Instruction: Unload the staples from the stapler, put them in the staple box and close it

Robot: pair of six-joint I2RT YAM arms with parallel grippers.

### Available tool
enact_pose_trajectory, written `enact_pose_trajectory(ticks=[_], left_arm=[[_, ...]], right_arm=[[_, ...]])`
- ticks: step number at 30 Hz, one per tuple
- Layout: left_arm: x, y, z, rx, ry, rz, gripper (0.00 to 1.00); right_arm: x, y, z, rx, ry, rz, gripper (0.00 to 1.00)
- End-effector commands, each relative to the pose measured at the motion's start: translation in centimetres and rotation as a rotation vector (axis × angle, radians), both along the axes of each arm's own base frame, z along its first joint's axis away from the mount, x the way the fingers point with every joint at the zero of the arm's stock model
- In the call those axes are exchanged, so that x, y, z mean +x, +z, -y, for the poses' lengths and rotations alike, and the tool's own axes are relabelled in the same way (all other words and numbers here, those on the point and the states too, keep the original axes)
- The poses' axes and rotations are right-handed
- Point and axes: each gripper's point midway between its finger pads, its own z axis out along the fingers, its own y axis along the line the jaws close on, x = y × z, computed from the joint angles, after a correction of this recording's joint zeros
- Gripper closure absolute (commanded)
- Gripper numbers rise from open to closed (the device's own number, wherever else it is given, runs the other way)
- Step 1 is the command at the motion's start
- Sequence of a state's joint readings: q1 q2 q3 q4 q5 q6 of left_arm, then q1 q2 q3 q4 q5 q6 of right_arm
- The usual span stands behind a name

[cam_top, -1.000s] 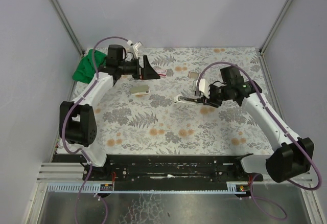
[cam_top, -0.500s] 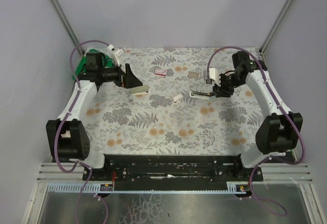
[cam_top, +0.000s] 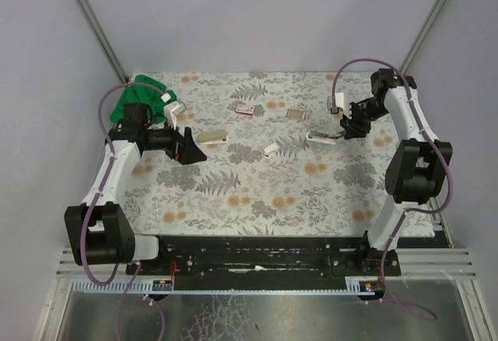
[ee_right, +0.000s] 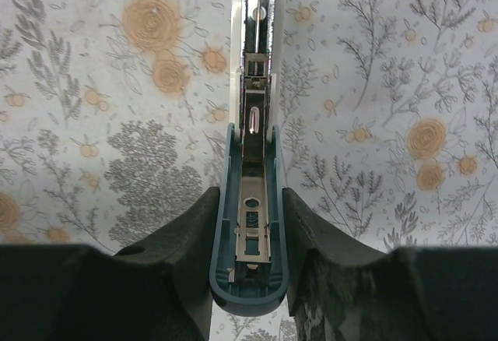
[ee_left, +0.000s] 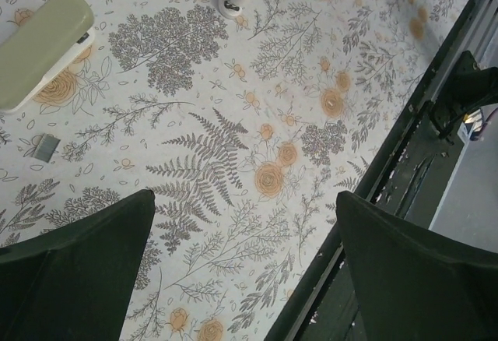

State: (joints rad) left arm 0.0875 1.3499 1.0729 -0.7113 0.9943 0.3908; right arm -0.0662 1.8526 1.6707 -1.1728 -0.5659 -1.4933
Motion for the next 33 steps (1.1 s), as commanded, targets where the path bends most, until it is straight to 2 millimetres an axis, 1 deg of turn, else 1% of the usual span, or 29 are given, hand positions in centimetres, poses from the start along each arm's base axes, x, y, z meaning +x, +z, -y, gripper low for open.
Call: enact_pose_trajectory(ticks=[1, 7, 11, 20, 33], left_arm=[[-1.2, 0.0, -0.2, 0.005, -0.047, 0.058, 0.0], [-1.5, -0.5, 0.0, -0.01, -0.073, 0.034, 0.0], [-1.7, -0.6, 0.1, -0.016, -0.089, 0.032, 0.0], [-1.8, -0.9, -0.1, -0.014, -0.088, 0.029, 0.0], [-1.7, -1.1, -0.4, -0.016, -0.087, 0.028, 0.0]], right_arm=[[1.7, 0.9, 1.6, -0.016, 0.025, 0.038, 1.0], [3.7, -0.3, 5.0, -0.067, 0.024, 0.039, 1.0], [4.6, -0.4, 6.3, -0.051, 0.019, 0.047, 1.0], [5.4, -1.5, 6.6, -0.06, 0.086, 0.063, 1.0], [5.1, -3.4, 6.8, -0.074, 0.131, 0.037, 1.0]])
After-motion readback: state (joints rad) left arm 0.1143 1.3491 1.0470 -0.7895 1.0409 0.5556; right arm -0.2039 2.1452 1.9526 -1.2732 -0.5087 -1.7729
